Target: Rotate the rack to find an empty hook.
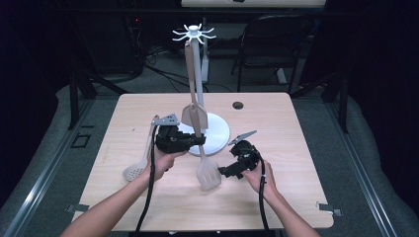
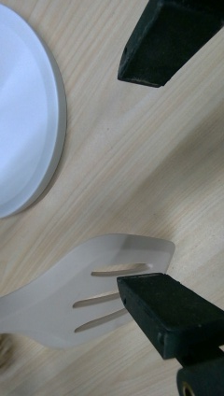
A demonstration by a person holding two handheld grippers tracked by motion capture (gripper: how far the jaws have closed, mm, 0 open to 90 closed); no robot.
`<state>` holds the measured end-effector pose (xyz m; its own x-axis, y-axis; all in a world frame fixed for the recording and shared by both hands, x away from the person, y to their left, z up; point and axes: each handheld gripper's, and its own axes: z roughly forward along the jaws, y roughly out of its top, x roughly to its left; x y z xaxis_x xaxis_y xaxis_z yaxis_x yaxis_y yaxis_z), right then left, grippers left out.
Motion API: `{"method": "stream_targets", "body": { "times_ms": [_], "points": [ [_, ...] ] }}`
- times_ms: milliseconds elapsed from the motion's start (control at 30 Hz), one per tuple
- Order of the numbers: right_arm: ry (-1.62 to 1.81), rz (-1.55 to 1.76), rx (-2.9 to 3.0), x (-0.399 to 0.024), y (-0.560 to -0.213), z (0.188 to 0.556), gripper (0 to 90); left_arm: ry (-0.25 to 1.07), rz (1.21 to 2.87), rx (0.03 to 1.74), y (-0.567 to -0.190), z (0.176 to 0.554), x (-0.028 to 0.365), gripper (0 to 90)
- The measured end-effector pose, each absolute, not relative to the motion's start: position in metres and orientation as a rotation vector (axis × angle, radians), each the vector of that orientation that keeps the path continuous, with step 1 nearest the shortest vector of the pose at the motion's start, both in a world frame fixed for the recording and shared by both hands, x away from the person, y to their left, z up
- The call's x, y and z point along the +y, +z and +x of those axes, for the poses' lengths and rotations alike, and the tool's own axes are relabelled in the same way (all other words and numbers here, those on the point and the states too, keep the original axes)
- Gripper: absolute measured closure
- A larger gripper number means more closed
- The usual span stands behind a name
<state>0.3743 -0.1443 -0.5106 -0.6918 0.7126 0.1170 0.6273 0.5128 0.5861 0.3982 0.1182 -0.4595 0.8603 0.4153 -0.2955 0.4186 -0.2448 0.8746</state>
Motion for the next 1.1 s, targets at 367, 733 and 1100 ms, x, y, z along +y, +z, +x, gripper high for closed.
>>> {"method": "stream_targets", "body": {
  "times_ms": [367,733,1100],
  "points": [
    [0.902,1.158,2.602,-0.147,-0.510,0.375,3.0,0.052,1.901,0.608,-0.449,0.406,0.115,77.6],
    [0.891,1.145,2.603,-0.146,-0.511,0.376,3.0,0.083,1.918,0.581,-0.438,0.410,0.113,77.6],
    [0.877,1.147,2.619,-0.145,-0.511,0.376,3.4,0.099,1.932,0.568,-0.430,0.417,0.110,77.6]
  ]
}}
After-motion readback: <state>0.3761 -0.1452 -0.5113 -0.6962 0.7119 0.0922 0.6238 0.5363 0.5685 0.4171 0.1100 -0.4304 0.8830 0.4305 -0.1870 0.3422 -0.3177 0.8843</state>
